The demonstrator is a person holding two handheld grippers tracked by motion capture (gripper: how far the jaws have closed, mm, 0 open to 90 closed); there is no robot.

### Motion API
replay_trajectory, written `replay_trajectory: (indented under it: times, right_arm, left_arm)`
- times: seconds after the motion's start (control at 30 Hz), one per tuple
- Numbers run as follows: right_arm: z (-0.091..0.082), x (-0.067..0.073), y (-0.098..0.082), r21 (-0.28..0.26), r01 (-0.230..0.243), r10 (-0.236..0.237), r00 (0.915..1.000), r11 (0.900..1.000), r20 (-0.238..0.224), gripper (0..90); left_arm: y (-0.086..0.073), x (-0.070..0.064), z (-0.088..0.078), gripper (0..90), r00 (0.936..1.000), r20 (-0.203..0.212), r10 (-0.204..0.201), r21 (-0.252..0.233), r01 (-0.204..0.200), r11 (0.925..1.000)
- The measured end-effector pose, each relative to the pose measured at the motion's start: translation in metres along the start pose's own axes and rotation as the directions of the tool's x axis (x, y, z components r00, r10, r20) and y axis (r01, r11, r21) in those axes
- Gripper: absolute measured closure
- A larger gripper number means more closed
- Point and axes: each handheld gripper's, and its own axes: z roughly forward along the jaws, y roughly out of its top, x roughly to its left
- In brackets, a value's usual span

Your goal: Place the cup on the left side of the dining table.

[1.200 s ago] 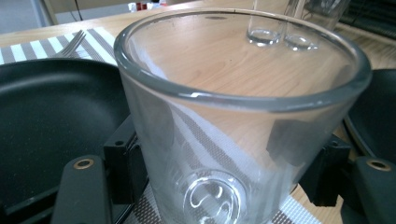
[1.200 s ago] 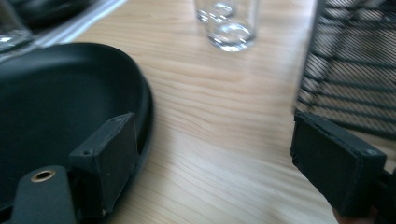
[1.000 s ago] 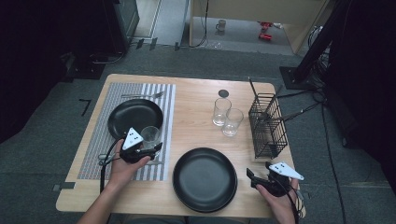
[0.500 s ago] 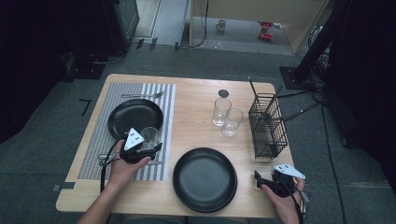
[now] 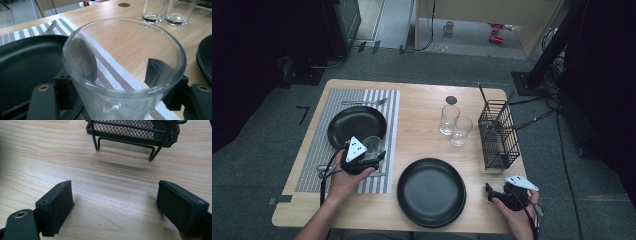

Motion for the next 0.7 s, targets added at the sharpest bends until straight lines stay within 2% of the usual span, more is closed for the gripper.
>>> replay_trajectory:
  times: [0.23,0.4,0.43,0.47,0.5,0.53,0.7]
  right_arm:
    - [0.000,0.000,0.000,0.000,-0.001,0.001,1.0000,1.000,0.000,13.6]
    - [0.000,0.000,0.000,0.000,0.001,-0.001,1.0000,1.000,-0.001,13.3]
    - [0.000,0.000,0.000,0.001,0.001,-0.001,1.0000,1.000,-0.001,13.3]
    - [0.000,0.000,0.000,0.001,0.001,-0.001,1.0000,1.000,-0.001,13.3]
    - [0.000,0.000,0.000,0.000,0.001,-0.001,1.0000,1.000,-0.001,13.3]
    - [0.000,0.000,0.000,0.000,0.001,-0.001,1.0000,1.000,-0.001,13.3]
    - [0.000,0.000,0.000,0.001,0.003,-0.003,1.0000,1.000,-0.002,12.7]
  left_arm:
    - [0.000,-0.001,0.002,29.8,0.9999,-0.014,0.004,-0.009,-0.004,1.0000]
    - [0.000,0.001,0.000,29.0,0.9999,0.000,-0.010,0.004,0.010,0.9999]
    - [0.000,0.002,-0.001,21.0,0.9998,-0.006,-0.021,0.023,0.022,0.9995]
    - [0.000,0.002,-0.001,16.9,0.9998,-0.006,-0.021,0.023,0.022,0.9995]
    - [0.000,0.003,-0.002,16.9,0.9993,0.005,-0.036,0.033,0.036,0.9988]
    - [-0.001,0.004,-0.005,12.8,0.9985,0.014,-0.053,0.042,0.052,0.9977]
    - [-0.005,0.007,-0.016,9.1,0.9969,0.022,-0.076,0.042,0.075,0.9963]
